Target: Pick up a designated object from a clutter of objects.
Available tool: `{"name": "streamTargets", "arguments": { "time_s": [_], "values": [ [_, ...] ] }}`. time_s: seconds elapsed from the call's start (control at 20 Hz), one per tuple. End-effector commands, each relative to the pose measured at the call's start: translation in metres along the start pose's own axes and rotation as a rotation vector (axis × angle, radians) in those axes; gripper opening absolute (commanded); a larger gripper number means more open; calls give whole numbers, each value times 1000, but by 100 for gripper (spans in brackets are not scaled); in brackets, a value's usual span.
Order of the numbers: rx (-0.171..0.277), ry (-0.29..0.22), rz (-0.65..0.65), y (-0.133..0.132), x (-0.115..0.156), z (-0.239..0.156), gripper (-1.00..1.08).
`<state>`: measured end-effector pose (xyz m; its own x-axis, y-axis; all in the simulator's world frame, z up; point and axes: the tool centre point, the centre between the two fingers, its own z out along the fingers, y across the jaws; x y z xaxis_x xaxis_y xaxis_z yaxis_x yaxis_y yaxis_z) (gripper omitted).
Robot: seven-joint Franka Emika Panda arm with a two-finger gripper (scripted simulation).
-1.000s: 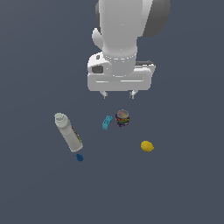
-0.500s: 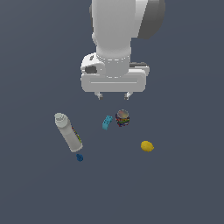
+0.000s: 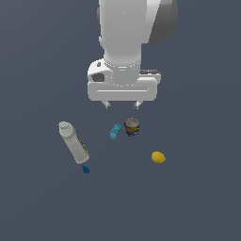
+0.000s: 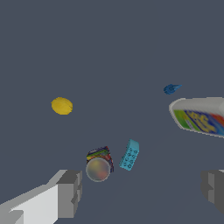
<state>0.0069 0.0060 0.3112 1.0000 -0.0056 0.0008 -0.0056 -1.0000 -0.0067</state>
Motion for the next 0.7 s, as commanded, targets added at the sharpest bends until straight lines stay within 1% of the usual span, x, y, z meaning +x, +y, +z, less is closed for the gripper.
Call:
{"name": "streamTargets", "arguments": {
  "time_s": [0.0, 0.35, 0.65],
  "values": [
    [-2, -1, -12, -4, 4, 6, 100],
    [-12, -2, -75, -27, 23, 37, 100],
    [-21, -2, -164, -63, 45, 83, 100]
  ]
}}
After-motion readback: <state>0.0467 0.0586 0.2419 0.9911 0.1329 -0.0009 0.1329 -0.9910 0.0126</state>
